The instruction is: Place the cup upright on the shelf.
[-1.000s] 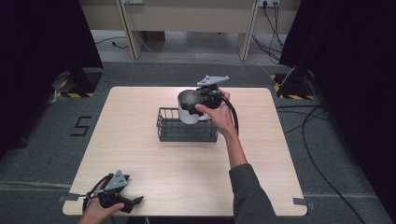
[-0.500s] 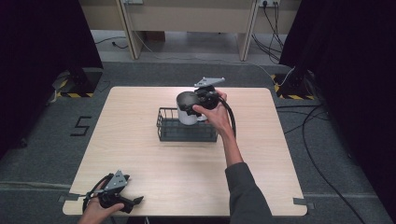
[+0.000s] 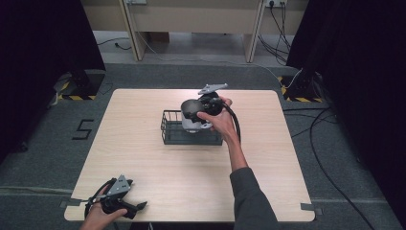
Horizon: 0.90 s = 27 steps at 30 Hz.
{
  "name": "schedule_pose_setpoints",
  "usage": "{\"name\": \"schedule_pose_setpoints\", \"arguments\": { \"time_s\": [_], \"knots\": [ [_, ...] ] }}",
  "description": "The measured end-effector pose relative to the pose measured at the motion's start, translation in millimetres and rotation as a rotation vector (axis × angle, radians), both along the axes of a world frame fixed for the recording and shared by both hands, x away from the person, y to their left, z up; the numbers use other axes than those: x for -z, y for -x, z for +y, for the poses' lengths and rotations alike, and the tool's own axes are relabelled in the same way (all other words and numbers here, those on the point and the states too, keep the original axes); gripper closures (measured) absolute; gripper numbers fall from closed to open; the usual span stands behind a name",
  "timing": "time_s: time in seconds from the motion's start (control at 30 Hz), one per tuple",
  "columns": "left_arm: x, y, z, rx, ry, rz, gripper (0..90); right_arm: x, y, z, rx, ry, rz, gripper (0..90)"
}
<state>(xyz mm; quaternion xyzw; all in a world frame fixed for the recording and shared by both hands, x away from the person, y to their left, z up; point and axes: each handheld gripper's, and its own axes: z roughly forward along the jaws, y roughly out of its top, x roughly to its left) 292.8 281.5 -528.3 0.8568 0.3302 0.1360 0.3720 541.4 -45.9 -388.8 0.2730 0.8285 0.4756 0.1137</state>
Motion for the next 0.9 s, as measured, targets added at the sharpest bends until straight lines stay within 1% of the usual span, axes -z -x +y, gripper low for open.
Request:
{"name": "schedule_pose_setpoints", "arguments": {
  "time_s": [0.1,0.17,0.23,0.27,0.3,0.33,0.37,0.4,0.43,0.47,0.5,0.53,0.57,0.73,0.87,0.9],
  "knots": [
    [0.1,0.1,-0.1,0.000,0.003,0.002,0.0,7.1,-0.9,0.4,0.000,0.023,0.017,5.8],
    [0.1,0.1,-0.1,0.001,0.003,0.002,0.0,10.1,-1.0,2.1,-0.005,0.046,0.018,5.7],
    [0.1,0.1,0.0,0.001,0.002,0.002,0.0,11.1,-0.7,3.4,-0.005,0.053,0.016,5.4],
    [0.1,0.1,-0.1,0.000,0.002,0.002,0.0,11.3,-0.1,4.5,-0.005,0.059,0.005,5.3],
    [0.0,0.1,0.0,0.000,0.000,0.001,0.0,7.5,1.6,5.7,-0.001,0.019,-0.016,6.7],
    [0.2,0.1,-0.1,-0.002,0.001,-0.002,0.0,3.7,2.4,5.3,0.008,-0.013,-0.026,10.6],
    [0.0,0.1,0.0,0.000,0.000,0.001,0.0,-0.7,3.1,4.5,0.001,-0.040,-0.031,17.9],
    [0.1,0.1,0.0,0.000,0.002,0.001,0.0,-4.9,3.9,4.3,-0.005,-0.057,-0.035,20.3],
    [0.1,0.1,0.0,0.000,0.002,0.001,0.0,-8.8,4.8,4.5,0.002,-0.047,-0.041,15.7],
    [0.1,0.1,0.0,0.000,0.002,0.001,0.0,-8.8,4.8,4.5,0.002,-0.047,-0.041,15.7],
    [0.2,0.1,-0.1,-0.001,0.002,0.000,0.0,-14.1,6.7,4.7,0.018,-0.031,-0.046,16.6],
    [0.2,0.1,-0.1,-0.001,0.002,0.000,0.0,-15.6,7.6,3.9,0.018,-0.037,-0.050,17.2],
    [0.2,0.2,0.0,-0.002,0.002,-0.001,0.0,-16.3,8.4,3.0,0.023,-0.042,-0.052,14.3],
    [0.2,0.2,0.0,-0.002,0.002,-0.001,0.0,-13.5,13.0,-2.5,0.041,-0.048,-0.047,15.2],
    [0.2,0.2,0.0,-0.002,0.002,-0.001,0.0,-12.8,17.7,-6.5,0.047,-0.067,-0.050,15.2],
    [0.2,0.2,0.0,-0.002,0.002,-0.001,0.0,-12.7,21.6,-10.0,0.051,-0.070,-0.061,15.2]
  ]
}}
